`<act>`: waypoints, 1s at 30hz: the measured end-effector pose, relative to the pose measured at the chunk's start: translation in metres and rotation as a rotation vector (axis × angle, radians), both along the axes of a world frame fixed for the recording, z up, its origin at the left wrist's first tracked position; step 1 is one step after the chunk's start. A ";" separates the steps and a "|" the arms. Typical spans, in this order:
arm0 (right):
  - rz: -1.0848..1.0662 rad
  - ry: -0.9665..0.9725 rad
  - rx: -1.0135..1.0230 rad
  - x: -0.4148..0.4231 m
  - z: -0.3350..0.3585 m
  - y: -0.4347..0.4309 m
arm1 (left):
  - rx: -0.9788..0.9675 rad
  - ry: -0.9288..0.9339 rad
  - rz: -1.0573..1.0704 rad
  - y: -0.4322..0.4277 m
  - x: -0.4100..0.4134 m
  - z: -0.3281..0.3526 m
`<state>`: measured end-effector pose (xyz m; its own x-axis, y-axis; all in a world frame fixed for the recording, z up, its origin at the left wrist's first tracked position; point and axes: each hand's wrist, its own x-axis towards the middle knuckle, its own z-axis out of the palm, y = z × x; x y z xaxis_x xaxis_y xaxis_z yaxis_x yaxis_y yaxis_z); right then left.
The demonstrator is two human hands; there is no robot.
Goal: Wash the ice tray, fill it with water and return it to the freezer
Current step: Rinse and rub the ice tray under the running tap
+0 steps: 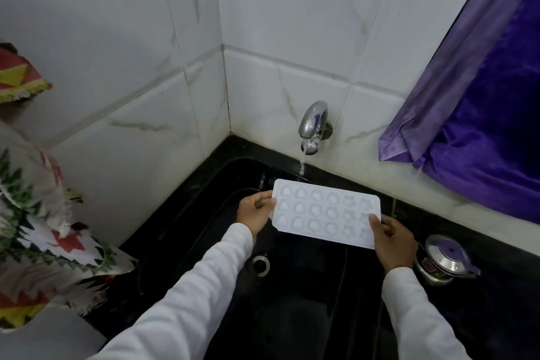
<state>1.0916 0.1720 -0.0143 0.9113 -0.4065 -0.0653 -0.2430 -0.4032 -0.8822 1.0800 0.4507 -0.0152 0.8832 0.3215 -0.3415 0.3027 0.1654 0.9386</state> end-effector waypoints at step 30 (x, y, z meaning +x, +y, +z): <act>0.912 -0.324 -0.706 0.076 0.024 0.091 | -0.003 0.013 -0.085 -0.024 0.032 -0.001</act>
